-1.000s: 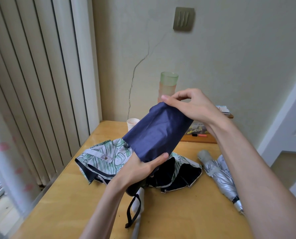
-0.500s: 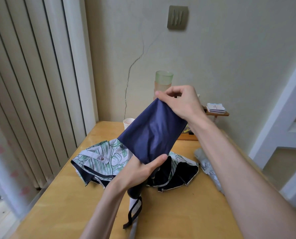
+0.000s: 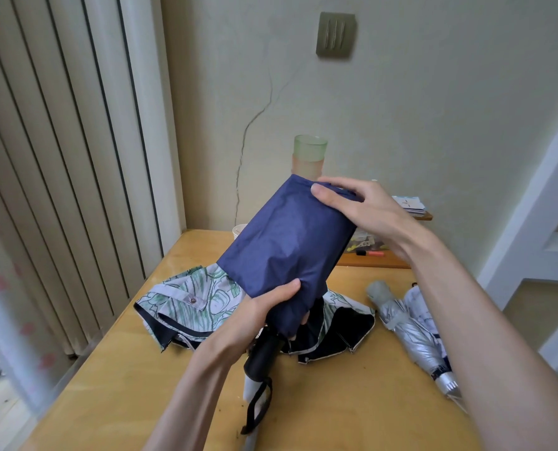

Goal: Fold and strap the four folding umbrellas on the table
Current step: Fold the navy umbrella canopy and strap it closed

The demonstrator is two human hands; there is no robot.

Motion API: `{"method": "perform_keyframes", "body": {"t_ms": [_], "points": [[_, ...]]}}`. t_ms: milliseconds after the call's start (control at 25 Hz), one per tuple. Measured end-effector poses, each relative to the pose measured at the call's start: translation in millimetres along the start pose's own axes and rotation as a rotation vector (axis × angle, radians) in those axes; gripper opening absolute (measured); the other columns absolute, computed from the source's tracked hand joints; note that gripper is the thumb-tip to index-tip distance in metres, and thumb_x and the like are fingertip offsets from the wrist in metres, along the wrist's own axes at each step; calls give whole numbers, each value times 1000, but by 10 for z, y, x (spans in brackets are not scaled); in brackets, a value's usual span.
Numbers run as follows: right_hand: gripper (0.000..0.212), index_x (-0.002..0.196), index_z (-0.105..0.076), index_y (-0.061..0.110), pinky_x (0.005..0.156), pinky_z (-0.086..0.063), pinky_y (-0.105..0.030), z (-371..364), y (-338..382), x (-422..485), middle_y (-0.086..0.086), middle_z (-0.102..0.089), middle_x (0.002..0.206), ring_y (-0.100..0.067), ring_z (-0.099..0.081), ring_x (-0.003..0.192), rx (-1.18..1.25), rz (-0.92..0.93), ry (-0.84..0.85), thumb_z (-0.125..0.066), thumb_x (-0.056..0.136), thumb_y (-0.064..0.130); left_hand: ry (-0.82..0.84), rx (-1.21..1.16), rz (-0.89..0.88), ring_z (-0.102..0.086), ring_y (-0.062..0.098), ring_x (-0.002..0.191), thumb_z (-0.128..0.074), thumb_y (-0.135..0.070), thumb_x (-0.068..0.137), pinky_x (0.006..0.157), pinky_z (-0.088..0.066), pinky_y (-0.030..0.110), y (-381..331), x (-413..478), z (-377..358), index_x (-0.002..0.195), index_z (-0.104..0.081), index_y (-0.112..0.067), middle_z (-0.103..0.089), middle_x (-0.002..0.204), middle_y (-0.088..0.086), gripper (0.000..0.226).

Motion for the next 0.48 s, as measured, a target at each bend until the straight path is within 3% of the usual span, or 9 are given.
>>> {"method": "perform_keyframes", "body": {"t_ms": [120,200,280,400,480], "points": [[38,117,-80,39,102,-52,-23,-33,-27,-12,22,-76,118,4,-67,115,62,-18,-41,-83,83,57,41,110,57,-69,23,77,-70,-44,76,73,-54,30,-12,-23,2,92,-76,-6,-76,89,16,42],[21,103,-84,30,85,-53,-20,-81,-10,12,17,-80,100,2,-72,97,61,-11,-91,-85,86,42,36,190,53,-69,24,80,-68,-45,75,76,-54,31,-4,-10,15,90,-75,-6,-76,89,15,43],[6,85,-82,21,72,-49,-21,-117,15,-1,12,-76,79,-4,-69,76,94,18,-173,-83,89,25,45,124,53,-68,29,78,-67,-43,80,74,-56,35,-24,-14,4,95,-74,-2,-74,89,21,45],[14,74,-75,18,67,-44,-25,-94,37,-44,6,-66,70,-9,-59,69,174,43,-297,-80,88,16,-35,-90,65,-75,31,78,-70,-46,93,67,-61,36,-65,42,96,122,-71,-2,-77,103,21,53],[18,69,-72,19,65,-41,-26,-35,64,-61,7,-61,66,-9,-55,66,174,66,-360,-79,86,16,-227,68,-36,-76,18,82,-65,-30,102,65,-62,31,-104,110,245,146,-56,-19,-75,118,11,46]]}}
Point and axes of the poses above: each hand's wrist, its own x-axis towards the middle knuckle, its own z-axis out of the back of the hand, y = z × x, the point moved 1 cm from there along x, towards the middle knuckle
